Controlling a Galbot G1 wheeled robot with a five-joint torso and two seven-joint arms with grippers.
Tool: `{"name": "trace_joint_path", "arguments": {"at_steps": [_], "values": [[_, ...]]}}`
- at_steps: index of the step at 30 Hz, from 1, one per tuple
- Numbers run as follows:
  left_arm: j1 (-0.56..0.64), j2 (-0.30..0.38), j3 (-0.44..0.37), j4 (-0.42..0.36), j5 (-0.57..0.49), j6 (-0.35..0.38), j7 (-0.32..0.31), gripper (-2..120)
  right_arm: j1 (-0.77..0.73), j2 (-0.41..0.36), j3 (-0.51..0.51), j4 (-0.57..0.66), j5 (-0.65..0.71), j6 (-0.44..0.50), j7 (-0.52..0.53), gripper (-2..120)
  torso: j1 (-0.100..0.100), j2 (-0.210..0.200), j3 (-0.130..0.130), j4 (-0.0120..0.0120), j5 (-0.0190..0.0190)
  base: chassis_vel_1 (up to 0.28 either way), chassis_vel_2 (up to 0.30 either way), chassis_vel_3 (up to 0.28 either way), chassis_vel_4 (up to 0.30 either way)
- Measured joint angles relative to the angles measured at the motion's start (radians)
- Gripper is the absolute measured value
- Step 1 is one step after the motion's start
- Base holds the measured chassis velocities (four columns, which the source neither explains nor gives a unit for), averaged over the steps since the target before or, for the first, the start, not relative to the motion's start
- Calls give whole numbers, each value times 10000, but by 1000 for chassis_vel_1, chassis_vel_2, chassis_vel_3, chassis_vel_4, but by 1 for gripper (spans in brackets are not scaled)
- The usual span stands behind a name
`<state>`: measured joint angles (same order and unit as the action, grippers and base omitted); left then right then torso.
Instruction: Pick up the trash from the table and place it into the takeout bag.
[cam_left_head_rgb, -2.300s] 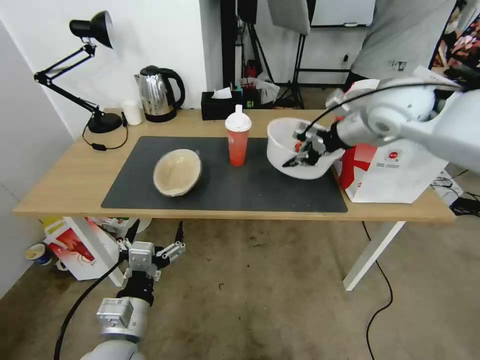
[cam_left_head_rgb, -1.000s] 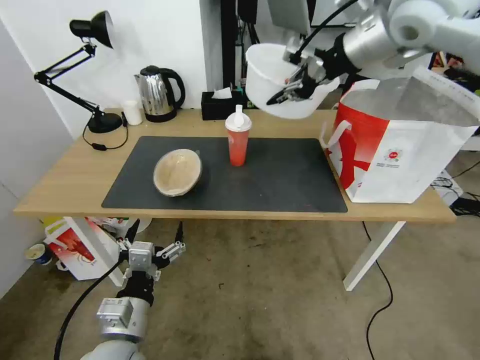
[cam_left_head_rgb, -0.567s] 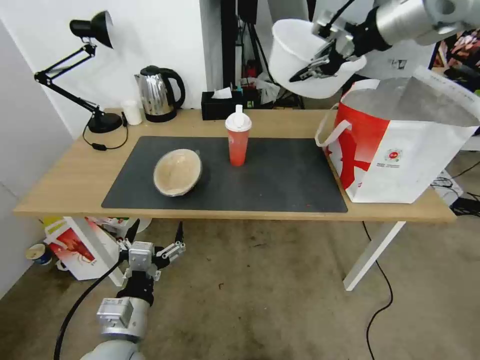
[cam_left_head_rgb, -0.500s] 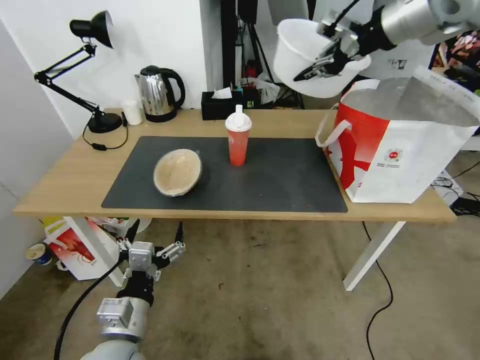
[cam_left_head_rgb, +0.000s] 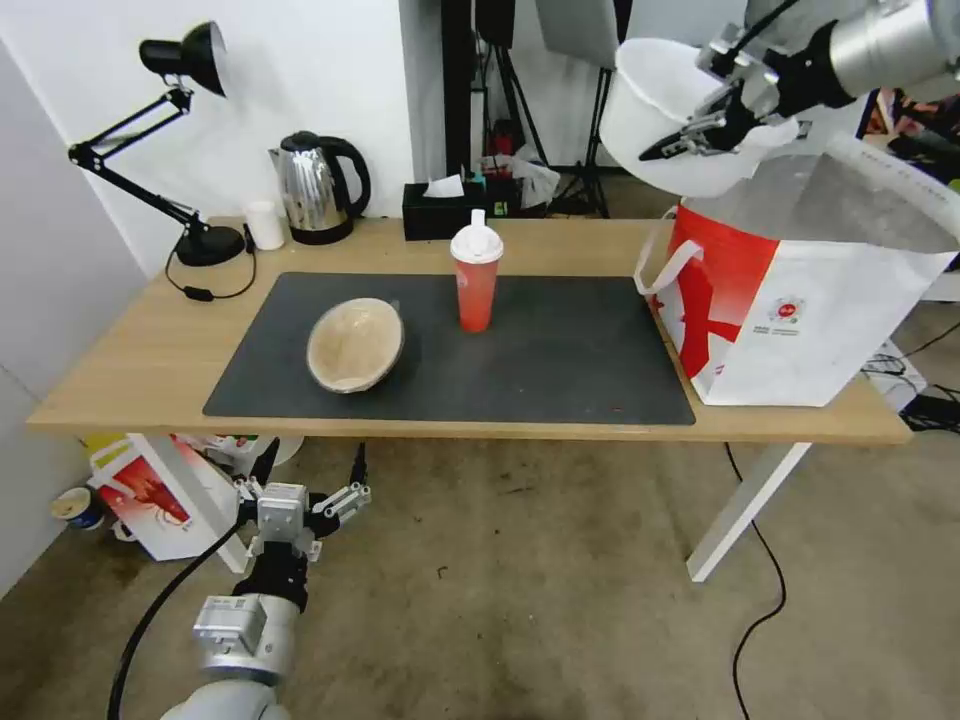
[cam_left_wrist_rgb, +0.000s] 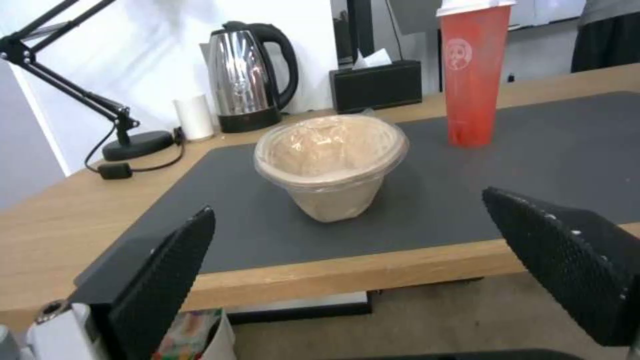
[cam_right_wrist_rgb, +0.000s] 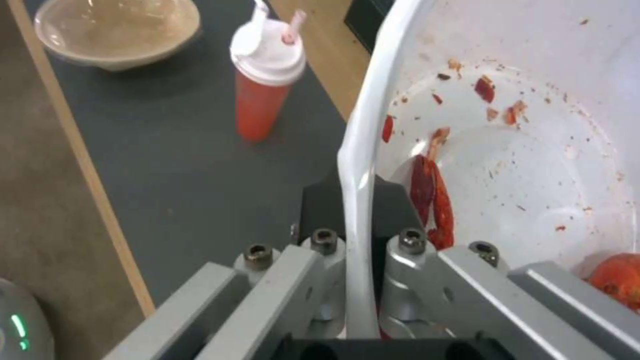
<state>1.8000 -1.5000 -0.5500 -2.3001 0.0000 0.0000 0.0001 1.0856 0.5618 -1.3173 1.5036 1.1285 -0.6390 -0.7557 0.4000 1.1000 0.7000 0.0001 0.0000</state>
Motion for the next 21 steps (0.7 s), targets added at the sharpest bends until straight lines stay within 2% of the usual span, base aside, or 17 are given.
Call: {"name": "trace_joint_path", "arguments": {"at_steps": [11,21], "values": [[0,0,0,0,0,0,0,100,-131,-711,0,-550,-970,200,-705,0,0,0,0,-1,1,0,0,0,0],[0,0,0,0,0,0,0,100,-373,-832,35,-974,-1444,344,-1016,0,0,0,0,0,0,0,0,0,0]]}}
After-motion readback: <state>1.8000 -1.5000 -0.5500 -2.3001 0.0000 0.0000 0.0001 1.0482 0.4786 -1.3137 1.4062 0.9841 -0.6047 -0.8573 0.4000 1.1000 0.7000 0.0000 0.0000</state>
